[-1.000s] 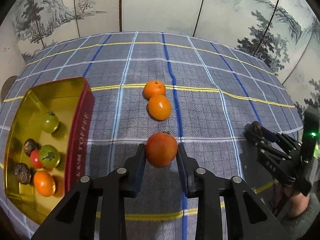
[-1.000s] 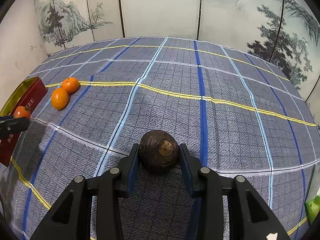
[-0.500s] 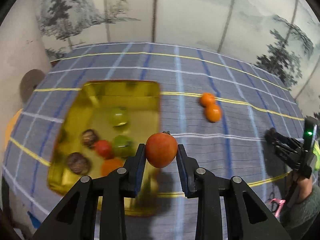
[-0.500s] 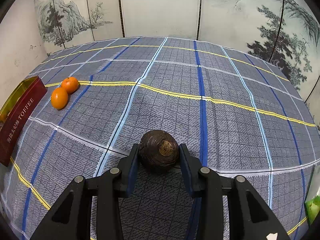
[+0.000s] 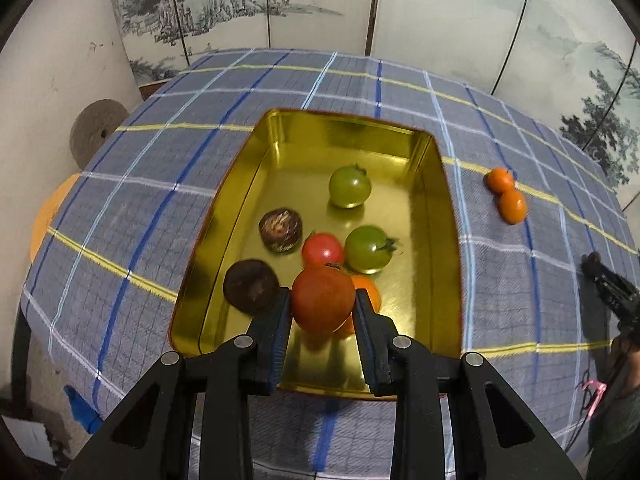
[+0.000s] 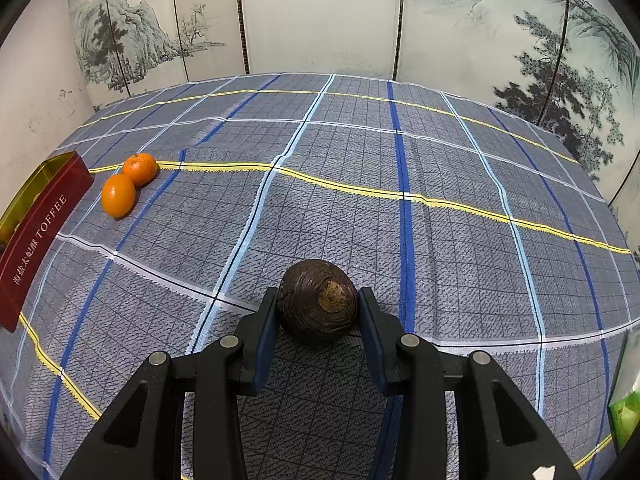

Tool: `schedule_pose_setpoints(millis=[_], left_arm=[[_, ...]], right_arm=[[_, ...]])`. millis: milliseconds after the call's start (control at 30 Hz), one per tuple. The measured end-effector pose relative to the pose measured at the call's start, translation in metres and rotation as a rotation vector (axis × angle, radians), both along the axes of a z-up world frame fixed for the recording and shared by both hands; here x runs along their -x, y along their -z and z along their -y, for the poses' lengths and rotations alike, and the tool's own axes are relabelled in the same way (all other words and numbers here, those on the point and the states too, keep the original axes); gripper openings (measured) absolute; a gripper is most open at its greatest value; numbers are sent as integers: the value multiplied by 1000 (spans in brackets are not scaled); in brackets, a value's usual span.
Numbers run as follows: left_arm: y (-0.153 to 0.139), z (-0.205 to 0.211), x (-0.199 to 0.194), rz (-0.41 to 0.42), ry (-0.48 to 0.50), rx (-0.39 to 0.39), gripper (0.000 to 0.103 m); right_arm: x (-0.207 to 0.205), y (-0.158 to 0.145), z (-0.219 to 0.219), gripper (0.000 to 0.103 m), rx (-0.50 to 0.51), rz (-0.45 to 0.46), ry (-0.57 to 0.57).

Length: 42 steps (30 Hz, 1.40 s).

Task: Organize fruits
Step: 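Carry the red tomato over the gold tin with the left gripper, then lower the red tomato into the gold tin and open the left gripper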

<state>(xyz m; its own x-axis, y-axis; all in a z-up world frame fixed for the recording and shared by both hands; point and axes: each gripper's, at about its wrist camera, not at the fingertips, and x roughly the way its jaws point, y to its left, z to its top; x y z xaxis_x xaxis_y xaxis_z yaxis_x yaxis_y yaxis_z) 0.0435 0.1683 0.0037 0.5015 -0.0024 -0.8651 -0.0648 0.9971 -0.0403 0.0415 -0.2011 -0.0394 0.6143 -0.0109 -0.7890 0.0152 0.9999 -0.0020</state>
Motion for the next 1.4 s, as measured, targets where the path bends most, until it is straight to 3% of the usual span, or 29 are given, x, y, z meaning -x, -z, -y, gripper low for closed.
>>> schedule_pose_setpoints(millis=[633,1400], left_arm=[[27,-8,-3,-66,-10,-29,32],[28,-7,-3,-69,-16,-52,32]], right_arm=[[0,0,-1,36,3,0,1],[-1,0,-2,36,3,-1,1]])
